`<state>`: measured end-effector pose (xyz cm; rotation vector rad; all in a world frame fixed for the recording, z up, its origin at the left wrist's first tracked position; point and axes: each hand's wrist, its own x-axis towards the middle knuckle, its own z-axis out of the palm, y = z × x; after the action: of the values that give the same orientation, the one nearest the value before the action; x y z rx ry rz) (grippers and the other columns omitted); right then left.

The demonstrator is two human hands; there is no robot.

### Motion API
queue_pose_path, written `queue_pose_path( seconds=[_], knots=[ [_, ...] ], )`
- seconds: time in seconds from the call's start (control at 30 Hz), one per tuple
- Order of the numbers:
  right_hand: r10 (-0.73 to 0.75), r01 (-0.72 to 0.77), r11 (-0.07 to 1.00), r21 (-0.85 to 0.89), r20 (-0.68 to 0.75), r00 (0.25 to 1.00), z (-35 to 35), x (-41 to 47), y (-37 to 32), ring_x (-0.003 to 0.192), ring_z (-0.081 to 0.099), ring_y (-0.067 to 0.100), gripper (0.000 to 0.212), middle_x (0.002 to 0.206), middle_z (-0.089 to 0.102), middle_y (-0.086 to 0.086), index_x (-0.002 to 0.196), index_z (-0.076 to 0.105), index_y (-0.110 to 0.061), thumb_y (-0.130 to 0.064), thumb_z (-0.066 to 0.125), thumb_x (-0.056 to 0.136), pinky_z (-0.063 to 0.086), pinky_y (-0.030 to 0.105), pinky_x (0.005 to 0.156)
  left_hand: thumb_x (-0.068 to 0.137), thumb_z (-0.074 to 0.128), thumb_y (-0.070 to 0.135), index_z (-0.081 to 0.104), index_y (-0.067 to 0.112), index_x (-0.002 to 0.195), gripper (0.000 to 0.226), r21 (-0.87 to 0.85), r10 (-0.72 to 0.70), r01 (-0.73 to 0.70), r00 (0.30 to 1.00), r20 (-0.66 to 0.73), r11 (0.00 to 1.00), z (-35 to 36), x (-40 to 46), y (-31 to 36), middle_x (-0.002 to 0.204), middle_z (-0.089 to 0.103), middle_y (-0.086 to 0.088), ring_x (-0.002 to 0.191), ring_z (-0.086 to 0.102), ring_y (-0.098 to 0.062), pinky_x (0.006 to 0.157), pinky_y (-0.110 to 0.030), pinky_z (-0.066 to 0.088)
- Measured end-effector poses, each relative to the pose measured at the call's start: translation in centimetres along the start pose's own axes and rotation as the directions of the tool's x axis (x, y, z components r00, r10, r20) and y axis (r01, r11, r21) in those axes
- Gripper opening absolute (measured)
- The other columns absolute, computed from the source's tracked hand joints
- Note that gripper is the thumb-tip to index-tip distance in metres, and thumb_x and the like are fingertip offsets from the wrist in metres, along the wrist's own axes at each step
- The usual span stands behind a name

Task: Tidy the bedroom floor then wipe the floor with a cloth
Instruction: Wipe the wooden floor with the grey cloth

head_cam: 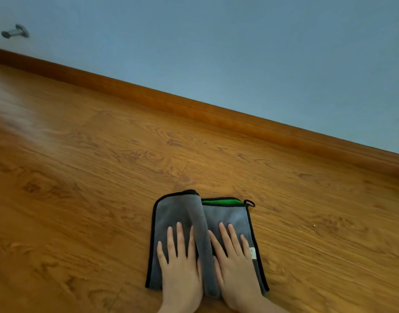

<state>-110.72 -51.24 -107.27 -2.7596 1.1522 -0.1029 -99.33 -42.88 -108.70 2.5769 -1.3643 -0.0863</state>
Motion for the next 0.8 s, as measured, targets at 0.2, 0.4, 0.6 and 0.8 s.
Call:
queue_pose_path(
  seconds=[0.2,0.4,0.6,0.8],
  knots=[
    [-0.043,0.044,0.998,-0.035,0.030,0.999,-0.3,-4.8,2.5,0.144,0.007,0.018,0.052,0.144,0.044,0.005,0.138,0.037,-0.026,-0.043,0.008,0.098,0.012,0.037,0.110,0.082,0.033,0.045,0.001,0.019,0.150,0.080,0.006,0.097,-0.096,0.993,-0.065,0.995,0.4,-3.9,2.7,0.146,0.031,-0.014,0.145,0.000,-0.029,0.110,-0.051,0.008],
    [-0.077,0.078,0.997,-0.025,0.036,0.996,-0.6,-5.8,2.5,0.141,0.020,0.024,0.051,0.149,0.037,0.007,0.145,0.024,-0.024,-0.041,0.010,0.099,0.017,0.043,0.108,0.081,0.036,0.048,0.004,0.016,0.150,0.083,-0.009,0.146,-0.145,0.989,0.033,0.989,-0.3,-5.2,2.8,0.143,0.042,-0.018,0.132,0.032,-0.036,0.108,-0.054,0.012],
    [-0.121,0.124,0.991,-0.047,0.049,0.991,-0.8,-5.6,2.4,0.141,0.021,0.025,0.055,0.151,0.031,0.007,0.146,0.026,-0.022,-0.041,0.030,0.094,0.020,0.046,0.107,0.096,0.017,0.045,0.019,0.012,0.149,0.062,-0.018,0.154,-0.153,0.984,0.091,0.988,-0.9,-5.1,2.8,0.147,0.038,-0.017,0.136,0.026,-0.037,0.107,-0.055,0.016],
    [-0.179,0.182,0.982,-0.044,0.073,0.981,-1.1,-2.9,2.8,0.144,0.015,0.026,0.052,0.154,0.025,0.008,0.147,0.025,-0.021,-0.040,0.021,0.098,0.017,0.048,0.109,0.092,0.029,0.044,0.033,0.013,0.145,0.062,0.013,0.152,-0.154,0.982,0.116,0.988,-1.4,-2.9,2.7,0.150,0.032,-0.015,0.139,0.026,-0.037,0.106,-0.057,0.020]
  ],
)
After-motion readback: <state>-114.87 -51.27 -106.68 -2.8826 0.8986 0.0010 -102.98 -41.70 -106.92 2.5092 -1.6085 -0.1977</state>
